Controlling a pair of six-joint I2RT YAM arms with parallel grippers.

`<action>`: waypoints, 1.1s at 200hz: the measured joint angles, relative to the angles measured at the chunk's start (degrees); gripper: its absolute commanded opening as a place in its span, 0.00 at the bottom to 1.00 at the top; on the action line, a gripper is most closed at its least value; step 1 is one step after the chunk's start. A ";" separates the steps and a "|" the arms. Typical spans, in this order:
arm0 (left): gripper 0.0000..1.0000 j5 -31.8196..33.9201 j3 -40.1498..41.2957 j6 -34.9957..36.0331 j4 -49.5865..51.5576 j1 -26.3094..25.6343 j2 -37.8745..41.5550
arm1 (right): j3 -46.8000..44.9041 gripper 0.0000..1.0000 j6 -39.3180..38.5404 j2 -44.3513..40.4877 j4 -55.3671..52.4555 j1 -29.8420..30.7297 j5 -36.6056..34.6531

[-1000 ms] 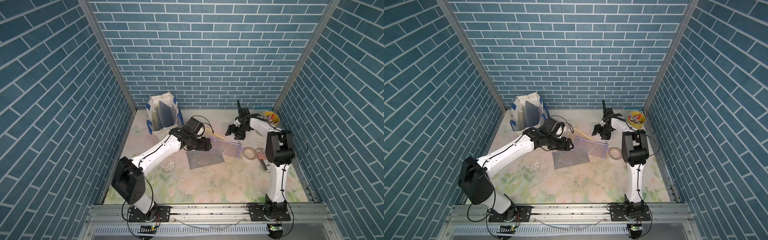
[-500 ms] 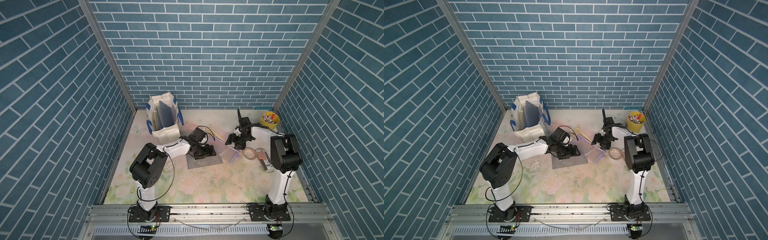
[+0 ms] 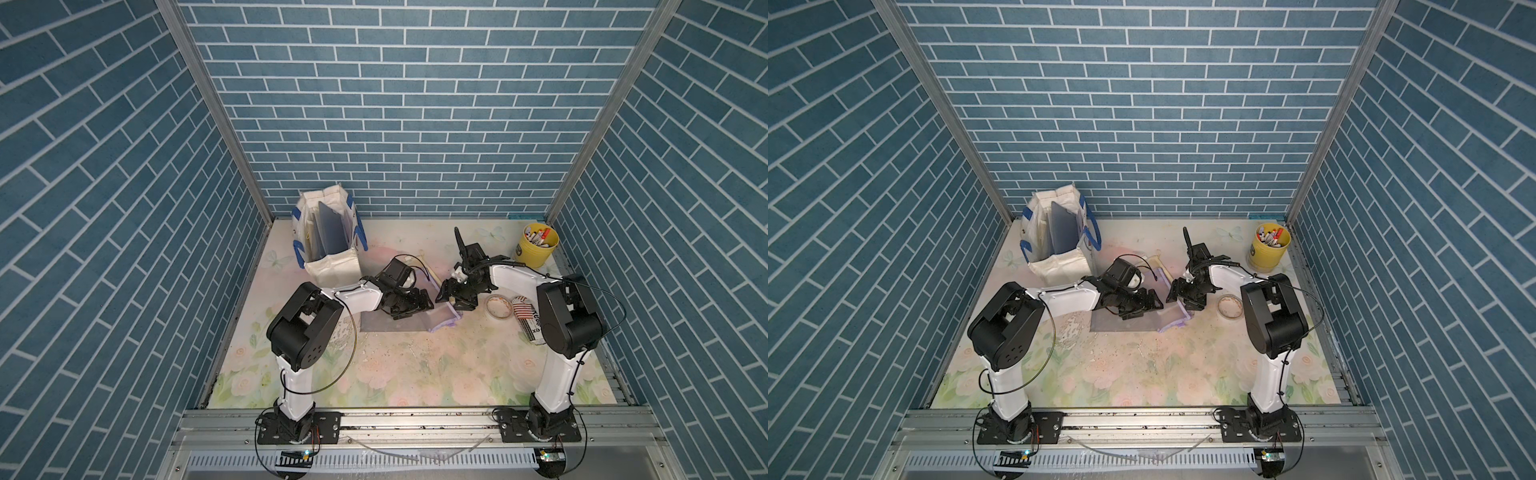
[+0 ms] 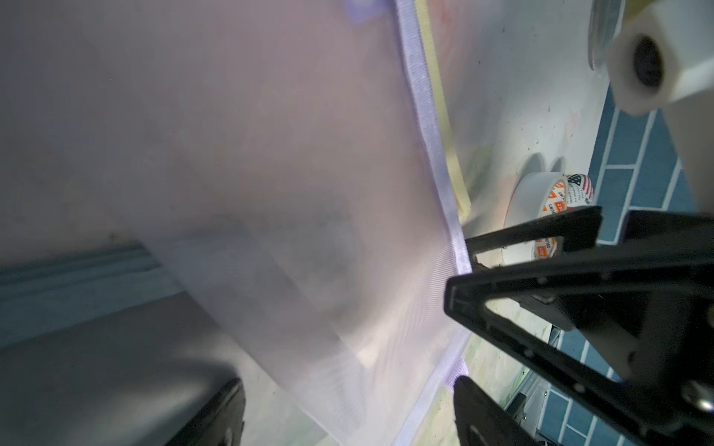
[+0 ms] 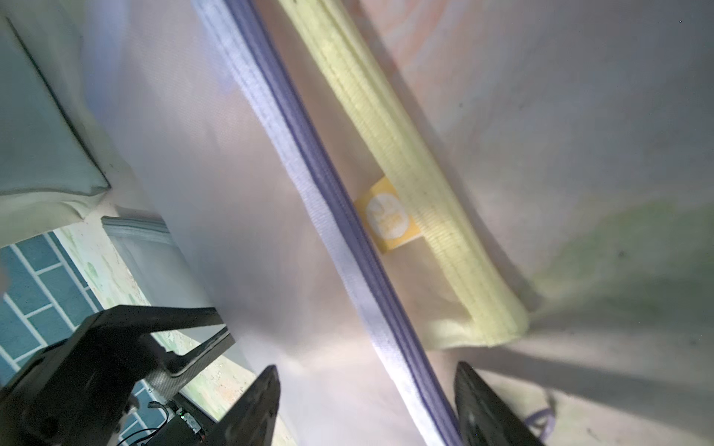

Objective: Put the pencil pouch into the canvas bag
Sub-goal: Pick up the pencil pouch.

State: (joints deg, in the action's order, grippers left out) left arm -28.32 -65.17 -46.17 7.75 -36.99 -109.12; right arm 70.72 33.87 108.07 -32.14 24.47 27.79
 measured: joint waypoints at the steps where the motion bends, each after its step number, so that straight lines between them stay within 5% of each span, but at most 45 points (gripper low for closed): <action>1: 0.84 -0.07 0.02 -0.07 -0.09 0.02 0.00 | -0.04 0.71 0.07 -0.07 0.04 0.04 0.00; 33: 0.83 -0.02 0.22 -0.83 -1.53 0.52 -0.20 | -1.42 0.70 1.90 -1.33 1.51 0.94 0.04; 53: 0.73 0.00 0.22 -0.98 -2.25 0.66 -0.57 | -1.86 0.69 2.34 -1.84 1.97 1.53 0.04; 94: 0.43 0.17 0.15 -1.27 -2.97 0.87 -1.22 | -1.92 0.53 2.49 -2.14 2.56 1.79 0.26; 153: 0.00 1.27 1.95 -1.27 -4.90 1.01 1.60 | -0.98 0.52 2.75 -0.02 2.25 3.61 1.73; 194: 0.00 2.71 1.33 1.44 -0.90 2.36 9.60 | 1.81 0.62 1.97 -0.37 -0.31 3.87 1.64; 220: 0.00 4.04 -5.99 5.53 8.59 4.52 14.58 | 4.76 0.67 1.60 -2.14 -2.89 3.52 0.72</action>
State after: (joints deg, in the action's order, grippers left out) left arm -24.27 -71.16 -40.64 16.34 -32.47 -94.54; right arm 75.48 35.46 105.93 -35.03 27.99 28.51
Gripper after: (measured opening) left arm 0.045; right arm 0.651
